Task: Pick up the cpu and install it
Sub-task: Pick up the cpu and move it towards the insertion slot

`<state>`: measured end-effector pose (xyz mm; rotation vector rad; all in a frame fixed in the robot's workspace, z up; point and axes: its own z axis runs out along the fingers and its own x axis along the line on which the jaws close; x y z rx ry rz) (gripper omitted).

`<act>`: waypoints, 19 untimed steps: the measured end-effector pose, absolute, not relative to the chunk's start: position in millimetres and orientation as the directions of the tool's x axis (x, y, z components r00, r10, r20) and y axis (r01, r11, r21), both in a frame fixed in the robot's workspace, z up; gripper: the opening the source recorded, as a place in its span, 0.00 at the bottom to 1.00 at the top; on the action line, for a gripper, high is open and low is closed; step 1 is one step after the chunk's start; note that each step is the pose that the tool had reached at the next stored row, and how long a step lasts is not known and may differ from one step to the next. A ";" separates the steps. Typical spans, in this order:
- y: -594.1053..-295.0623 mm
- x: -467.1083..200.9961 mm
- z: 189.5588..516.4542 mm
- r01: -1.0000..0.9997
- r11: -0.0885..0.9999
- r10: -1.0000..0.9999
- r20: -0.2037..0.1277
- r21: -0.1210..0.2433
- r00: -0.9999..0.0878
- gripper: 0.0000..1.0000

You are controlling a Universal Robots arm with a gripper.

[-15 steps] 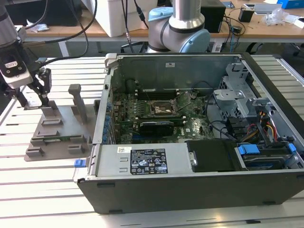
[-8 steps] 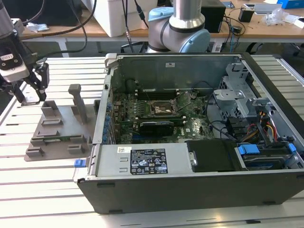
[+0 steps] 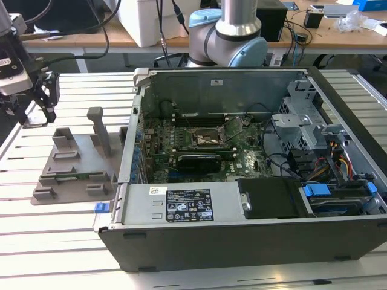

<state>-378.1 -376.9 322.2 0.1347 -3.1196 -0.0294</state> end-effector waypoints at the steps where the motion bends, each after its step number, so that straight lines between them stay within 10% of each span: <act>1: -376.9 -378.2 323.7 -0.086 0.996 -0.086 0.018 0.020 -0.996 0.55; 19: -376.9 -378.1 401.5 -0.086 0.996 -0.086 0.018 0.020 -0.996 0.55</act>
